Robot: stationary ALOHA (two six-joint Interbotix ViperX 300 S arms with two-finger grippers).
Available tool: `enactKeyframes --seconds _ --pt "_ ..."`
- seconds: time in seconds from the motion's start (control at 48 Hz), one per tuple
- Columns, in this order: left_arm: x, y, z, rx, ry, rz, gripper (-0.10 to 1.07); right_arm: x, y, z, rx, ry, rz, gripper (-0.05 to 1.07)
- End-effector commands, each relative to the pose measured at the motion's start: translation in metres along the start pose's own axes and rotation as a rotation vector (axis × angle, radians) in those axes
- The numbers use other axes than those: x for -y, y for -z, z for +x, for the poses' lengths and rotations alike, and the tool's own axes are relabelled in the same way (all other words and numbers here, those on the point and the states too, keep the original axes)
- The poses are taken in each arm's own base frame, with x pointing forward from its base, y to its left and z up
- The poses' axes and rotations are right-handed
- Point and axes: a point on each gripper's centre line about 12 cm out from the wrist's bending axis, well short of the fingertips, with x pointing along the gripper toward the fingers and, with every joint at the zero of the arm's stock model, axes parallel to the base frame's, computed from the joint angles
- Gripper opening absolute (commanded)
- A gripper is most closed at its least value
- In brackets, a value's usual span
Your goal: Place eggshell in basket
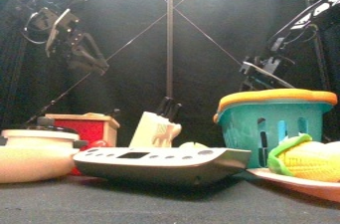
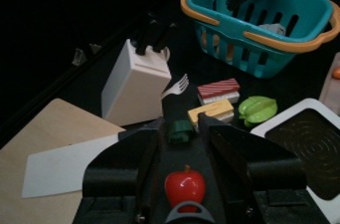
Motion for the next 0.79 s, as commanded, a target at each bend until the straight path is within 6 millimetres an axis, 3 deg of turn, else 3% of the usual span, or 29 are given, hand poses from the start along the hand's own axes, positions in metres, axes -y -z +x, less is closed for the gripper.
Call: enactKeyframes --seconds 0.0,0.167,0.542,0.667,0.771 --pt "0.002 0.003 -0.001 -0.005 0.019 0.013 0.74 -0.015 -0.008 -0.010 0.028 -0.055 -0.003 0.89" --pt "0.008 0.011 -0.002 -0.034 0.082 0.027 0.74 -0.027 -0.008 -0.014 0.030 -0.091 -0.019 0.89" --pt "0.012 0.005 -0.002 -0.008 0.109 0.067 0.74 -0.059 -0.001 -0.027 0.016 -0.183 -0.074 0.89" --pt "0.012 0.006 -0.002 -0.011 0.113 0.070 0.74 -0.067 0.011 -0.031 -0.015 -0.213 -0.081 0.89" --pt "0.014 0.007 -0.002 -0.015 0.127 0.076 0.74 -0.080 0.038 -0.042 -0.103 -0.269 -0.074 0.89"
